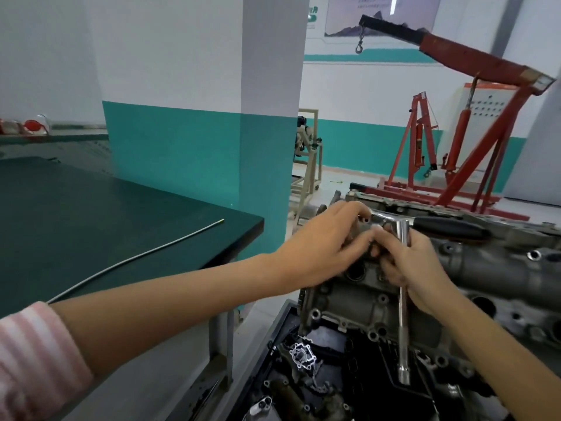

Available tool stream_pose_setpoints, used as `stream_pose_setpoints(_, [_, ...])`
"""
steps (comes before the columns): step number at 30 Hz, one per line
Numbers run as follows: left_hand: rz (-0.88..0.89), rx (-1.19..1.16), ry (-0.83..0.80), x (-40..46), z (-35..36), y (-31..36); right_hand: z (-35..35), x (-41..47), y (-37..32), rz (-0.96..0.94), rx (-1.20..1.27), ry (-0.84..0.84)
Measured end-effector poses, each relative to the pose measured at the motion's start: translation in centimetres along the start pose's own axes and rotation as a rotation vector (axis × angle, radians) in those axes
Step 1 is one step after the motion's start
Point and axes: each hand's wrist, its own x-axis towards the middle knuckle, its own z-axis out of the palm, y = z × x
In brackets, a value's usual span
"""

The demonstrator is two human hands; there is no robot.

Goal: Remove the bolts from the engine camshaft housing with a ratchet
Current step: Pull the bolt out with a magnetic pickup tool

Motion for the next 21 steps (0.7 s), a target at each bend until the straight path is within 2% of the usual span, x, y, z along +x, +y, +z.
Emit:
stream_pose_setpoints(3, [-0.278,-0.112,-0.151,0.8,0.7,0.4,0.8,0.6,-1.9,0.011,0.058,-0.043])
stream_pose_setpoints(7, [-0.482,-0.484,-0.08,0.9,-1.2,-0.3,3.6,1.6,-3.3,-0.027,0.04,-0.078])
stream_pose_setpoints(10, [-0.511,-0.511,0.015,0.4,-3.9,-2.5,6.2,2.9,-4.3,-0.026,0.011,-0.092])
stream_pose_setpoints(12, [-0.589,-0.429,0.108,-0.2,-6.1,-5.4,7.4,4.1,-4.9,0.05,0.009,-0.085])
stream_pose_setpoints(14, [-0.702,-0.232,0.152,-1.3,-8.2,-9.1,8.1,5.1,-5.4,0.152,0.019,-0.091])
stream_pose_setpoints(18, [-0.927,0.209,0.045,-5.2,-10.1,-15.7,9.0,6.5,-6.1,0.261,0.005,-0.122])
stream_pose_setpoints(21, [-1.045,0.321,-0.058,-7.5,-9.5,-18.8,9.3,7.0,-6.2,0.276,-0.057,-0.14])
